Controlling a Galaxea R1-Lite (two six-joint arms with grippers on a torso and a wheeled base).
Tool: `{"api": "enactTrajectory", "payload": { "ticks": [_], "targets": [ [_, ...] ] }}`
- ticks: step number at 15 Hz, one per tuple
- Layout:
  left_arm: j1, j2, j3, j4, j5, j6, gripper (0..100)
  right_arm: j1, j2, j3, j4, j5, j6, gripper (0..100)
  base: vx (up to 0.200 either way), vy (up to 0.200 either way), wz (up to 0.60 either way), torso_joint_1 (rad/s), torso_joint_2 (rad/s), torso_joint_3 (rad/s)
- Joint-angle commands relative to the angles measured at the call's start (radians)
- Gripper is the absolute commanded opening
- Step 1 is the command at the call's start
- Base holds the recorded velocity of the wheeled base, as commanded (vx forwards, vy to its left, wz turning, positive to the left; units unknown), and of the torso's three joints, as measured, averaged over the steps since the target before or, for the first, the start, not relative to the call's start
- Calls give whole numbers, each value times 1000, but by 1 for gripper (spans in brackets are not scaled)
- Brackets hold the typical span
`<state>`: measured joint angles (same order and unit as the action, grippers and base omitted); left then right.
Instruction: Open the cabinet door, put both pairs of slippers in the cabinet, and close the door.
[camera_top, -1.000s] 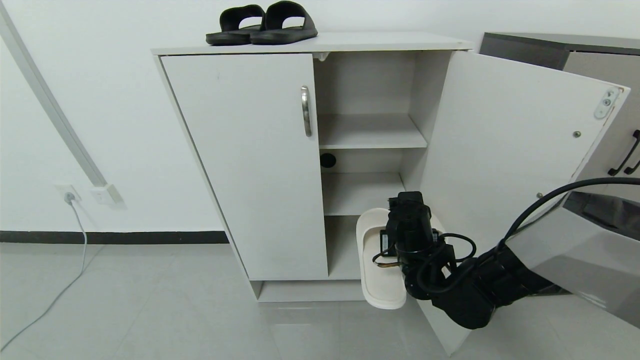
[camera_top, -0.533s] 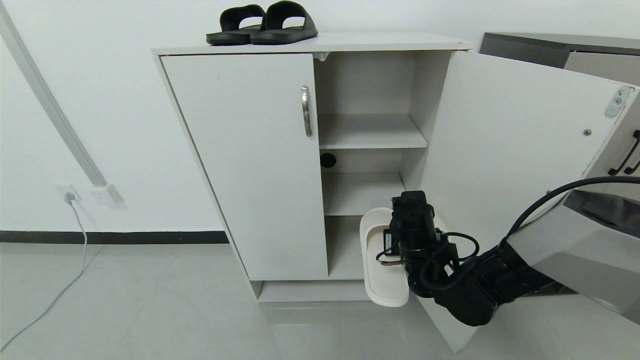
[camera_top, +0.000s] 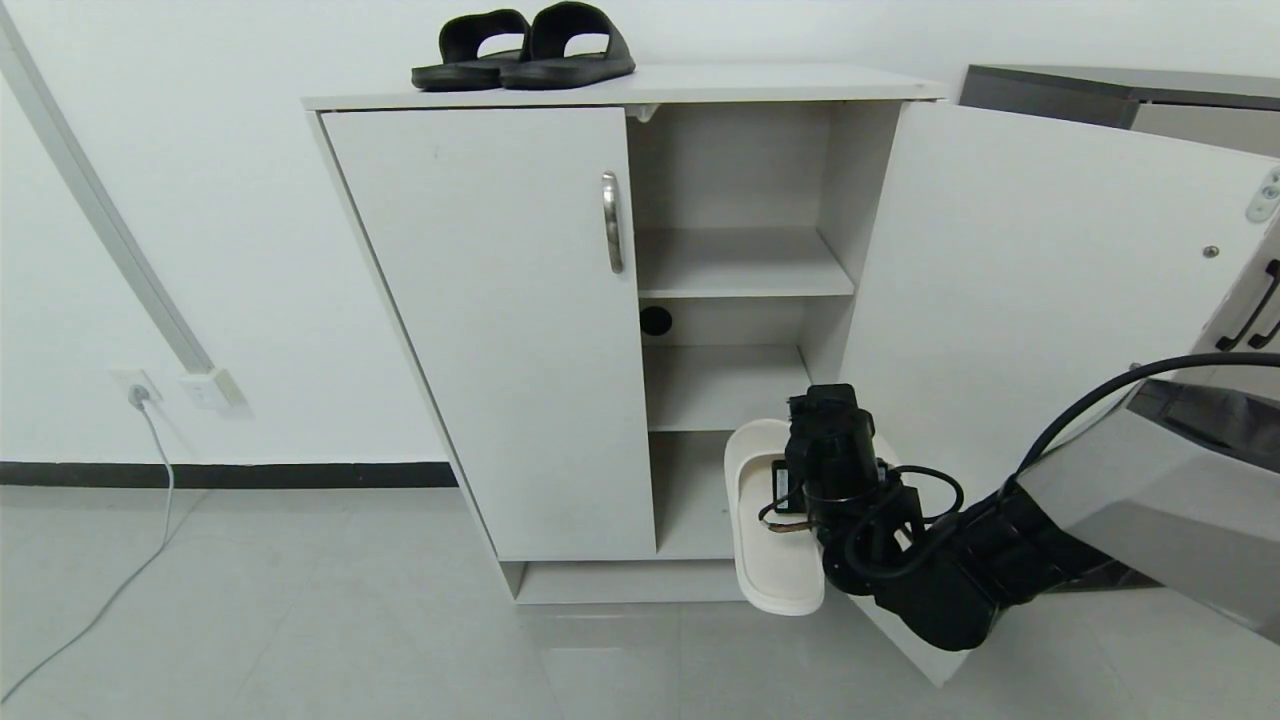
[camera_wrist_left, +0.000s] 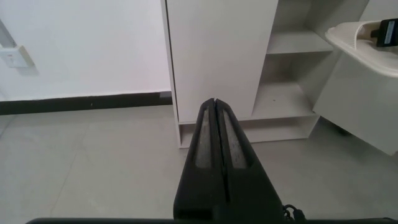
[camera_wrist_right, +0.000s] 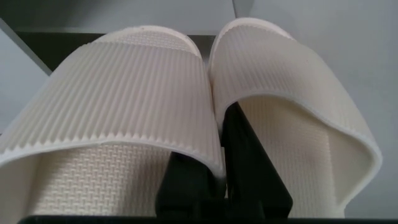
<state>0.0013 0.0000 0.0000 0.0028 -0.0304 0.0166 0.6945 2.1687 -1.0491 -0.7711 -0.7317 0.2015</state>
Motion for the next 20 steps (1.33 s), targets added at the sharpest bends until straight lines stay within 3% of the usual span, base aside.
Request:
{"api": "enactTrajectory", "payload": {
  "ticks": [1, 6, 13, 20],
  "targets": [
    [0, 2, 0, 0, 0, 0, 0, 28, -1, -8, -1, 17, -5, 0, 0, 0, 0, 0, 0, 0],
    [0, 2, 0, 0, 0, 3, 0, 68, 83, -111, -13, 23, -33, 0, 0, 0, 0, 0, 0, 0],
    [0, 2, 0, 0, 0, 5, 0, 105, 135, -92, -82, 48, -54, 0, 0, 0, 0, 0, 0, 0],
    [0, 2, 0, 0, 0, 5, 0, 103, 155, -111, -83, 48, -54, 0, 0, 0, 0, 2, 2, -171]
  ]
}}
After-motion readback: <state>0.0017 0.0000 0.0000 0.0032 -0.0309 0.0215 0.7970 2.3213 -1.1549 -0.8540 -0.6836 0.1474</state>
